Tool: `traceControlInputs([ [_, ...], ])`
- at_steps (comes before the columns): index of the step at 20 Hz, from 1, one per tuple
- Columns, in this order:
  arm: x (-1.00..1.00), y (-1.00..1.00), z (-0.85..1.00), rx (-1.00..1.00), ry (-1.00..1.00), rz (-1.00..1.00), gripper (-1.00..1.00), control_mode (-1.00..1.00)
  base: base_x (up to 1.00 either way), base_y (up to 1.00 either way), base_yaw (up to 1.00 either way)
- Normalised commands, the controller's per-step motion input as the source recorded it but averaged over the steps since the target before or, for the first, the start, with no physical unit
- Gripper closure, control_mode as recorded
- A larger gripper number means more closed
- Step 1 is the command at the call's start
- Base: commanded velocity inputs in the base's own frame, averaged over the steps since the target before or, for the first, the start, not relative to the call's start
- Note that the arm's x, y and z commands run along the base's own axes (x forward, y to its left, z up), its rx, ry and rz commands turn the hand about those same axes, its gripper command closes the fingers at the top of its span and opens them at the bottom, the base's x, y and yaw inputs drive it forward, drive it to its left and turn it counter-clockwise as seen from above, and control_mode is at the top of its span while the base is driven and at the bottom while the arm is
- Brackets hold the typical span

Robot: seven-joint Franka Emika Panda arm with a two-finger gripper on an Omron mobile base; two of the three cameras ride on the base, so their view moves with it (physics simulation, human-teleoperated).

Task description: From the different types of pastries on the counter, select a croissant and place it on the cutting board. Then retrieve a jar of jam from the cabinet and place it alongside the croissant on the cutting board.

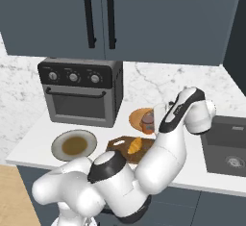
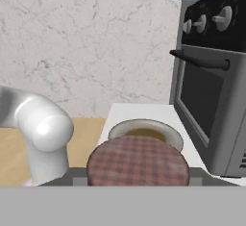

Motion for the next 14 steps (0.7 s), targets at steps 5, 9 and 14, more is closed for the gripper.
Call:
traceControlInputs([
  [5,0.42,0.00,-0.33,0.00,0.00,-0.12,1.00,-1.00,0.00,0.00,0.00],
  [9,0.17,-0.23,-0.32,0.00,-0.01,-0.03,1.00,-1.00,0.00,0.00,0.00],
  [14,0.00,-0.55,-0.44,0.00,-0.10,0.04,1.00,-1.00,0.00,0.00,0.00],
])
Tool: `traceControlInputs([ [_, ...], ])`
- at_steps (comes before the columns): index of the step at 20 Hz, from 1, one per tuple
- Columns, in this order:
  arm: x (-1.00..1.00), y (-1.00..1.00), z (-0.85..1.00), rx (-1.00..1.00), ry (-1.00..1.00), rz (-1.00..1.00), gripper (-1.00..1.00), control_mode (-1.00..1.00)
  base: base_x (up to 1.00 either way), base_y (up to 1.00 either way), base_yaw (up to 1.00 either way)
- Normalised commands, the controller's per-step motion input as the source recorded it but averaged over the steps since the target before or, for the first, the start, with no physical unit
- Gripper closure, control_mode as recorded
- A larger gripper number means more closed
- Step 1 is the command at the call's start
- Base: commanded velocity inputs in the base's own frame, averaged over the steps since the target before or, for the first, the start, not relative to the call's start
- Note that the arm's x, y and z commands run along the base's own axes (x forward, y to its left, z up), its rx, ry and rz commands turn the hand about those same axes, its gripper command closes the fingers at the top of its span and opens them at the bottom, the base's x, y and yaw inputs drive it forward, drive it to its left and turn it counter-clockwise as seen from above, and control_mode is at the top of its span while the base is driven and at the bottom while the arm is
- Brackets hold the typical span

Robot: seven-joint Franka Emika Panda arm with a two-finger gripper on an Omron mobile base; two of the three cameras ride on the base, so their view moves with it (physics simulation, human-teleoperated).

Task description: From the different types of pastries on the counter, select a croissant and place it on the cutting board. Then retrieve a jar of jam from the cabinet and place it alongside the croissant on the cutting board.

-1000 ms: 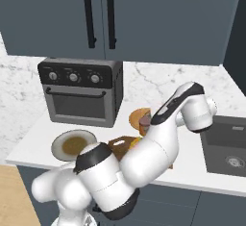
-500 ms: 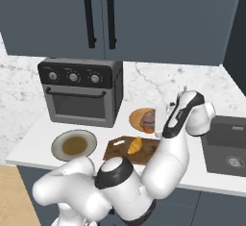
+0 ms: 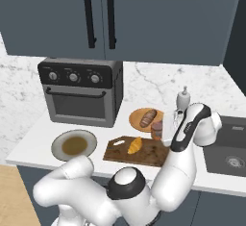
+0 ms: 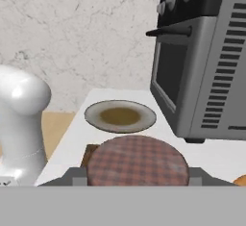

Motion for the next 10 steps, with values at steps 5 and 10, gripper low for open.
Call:
traceControlInputs([
  [5,0.02,-0.47,-0.34,0.00,-0.10,0.04,1.00,-1.00,0.00,0.00,0.00],
  [10,0.16,-0.19,-0.26,0.00,-0.06,0.00,1.00,-1.00,0.00,0.00,0.00],
])
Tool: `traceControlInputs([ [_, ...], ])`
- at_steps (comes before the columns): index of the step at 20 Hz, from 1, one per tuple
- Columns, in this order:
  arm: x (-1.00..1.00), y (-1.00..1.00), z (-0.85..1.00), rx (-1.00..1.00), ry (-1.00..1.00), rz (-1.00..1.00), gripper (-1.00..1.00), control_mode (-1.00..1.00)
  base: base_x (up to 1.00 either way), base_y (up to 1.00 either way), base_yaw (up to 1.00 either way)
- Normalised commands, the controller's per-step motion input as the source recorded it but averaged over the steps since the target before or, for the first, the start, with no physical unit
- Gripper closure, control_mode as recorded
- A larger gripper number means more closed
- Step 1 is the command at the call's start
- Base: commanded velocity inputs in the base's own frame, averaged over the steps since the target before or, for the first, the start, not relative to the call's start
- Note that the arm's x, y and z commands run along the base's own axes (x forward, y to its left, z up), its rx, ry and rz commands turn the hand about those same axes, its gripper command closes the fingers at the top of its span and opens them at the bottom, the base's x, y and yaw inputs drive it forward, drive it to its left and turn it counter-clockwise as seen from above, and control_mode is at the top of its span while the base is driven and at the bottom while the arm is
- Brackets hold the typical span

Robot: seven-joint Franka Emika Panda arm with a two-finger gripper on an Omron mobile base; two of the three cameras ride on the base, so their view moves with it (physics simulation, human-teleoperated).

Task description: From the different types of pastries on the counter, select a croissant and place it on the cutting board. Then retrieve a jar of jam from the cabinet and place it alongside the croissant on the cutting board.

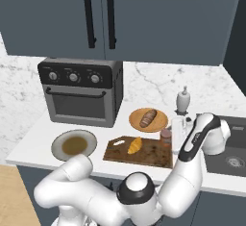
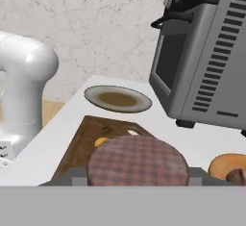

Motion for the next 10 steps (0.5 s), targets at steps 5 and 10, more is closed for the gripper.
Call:
traceControlInputs([
  [5,0.22,-0.08,-0.18,0.00,0.00,0.02,1.00,-1.00,0.00,0.00,0.00],
  [10,0.02,0.00,-0.25,0.00,0.00,0.07,1.00,-1.00,0.00,0.00,0.00],
])
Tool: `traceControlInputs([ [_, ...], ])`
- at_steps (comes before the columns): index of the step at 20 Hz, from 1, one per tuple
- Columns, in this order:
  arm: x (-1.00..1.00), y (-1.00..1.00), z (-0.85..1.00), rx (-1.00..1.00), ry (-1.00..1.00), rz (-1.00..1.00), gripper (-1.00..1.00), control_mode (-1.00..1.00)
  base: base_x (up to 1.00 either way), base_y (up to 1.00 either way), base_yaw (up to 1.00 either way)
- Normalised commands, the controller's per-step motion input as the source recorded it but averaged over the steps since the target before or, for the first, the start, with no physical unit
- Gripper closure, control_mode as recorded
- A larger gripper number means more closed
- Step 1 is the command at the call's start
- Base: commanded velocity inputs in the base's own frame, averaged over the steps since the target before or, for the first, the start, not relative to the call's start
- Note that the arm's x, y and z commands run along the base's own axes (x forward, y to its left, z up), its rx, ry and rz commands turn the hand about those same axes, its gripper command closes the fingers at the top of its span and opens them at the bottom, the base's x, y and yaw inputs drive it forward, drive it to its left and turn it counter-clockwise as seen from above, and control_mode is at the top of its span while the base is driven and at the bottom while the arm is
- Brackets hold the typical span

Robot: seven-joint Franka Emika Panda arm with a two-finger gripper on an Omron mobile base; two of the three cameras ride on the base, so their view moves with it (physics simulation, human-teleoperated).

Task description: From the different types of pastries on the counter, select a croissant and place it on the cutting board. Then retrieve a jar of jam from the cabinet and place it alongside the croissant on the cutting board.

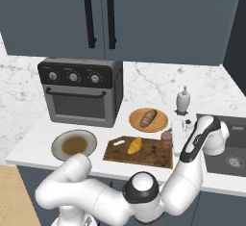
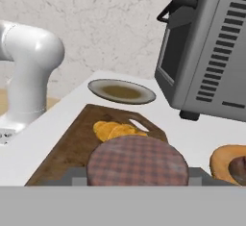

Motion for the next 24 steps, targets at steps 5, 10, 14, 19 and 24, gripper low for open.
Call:
traceControlInputs([
  [5,0.04,0.00,-0.27,0.00,0.00,0.03,1.00,-1.00,0.00,0.00,0.00],
  [10,0.39,0.07,-0.17,0.00,0.01,0.00,1.00,-1.00,0.00,0.00,0.00],
  [14,0.25,0.23,-0.22,0.00,0.06,0.00,1.00,-1.00,0.00,0.00,0.00],
  [19,0.00,0.10,-0.26,0.00,0.05,0.00,1.00,-1.00,0.00,0.00,0.00],
  [24,-0.19,0.08,-0.15,0.00,0.07,0.00,1.00,-1.00,0.00,0.00,0.00],
])
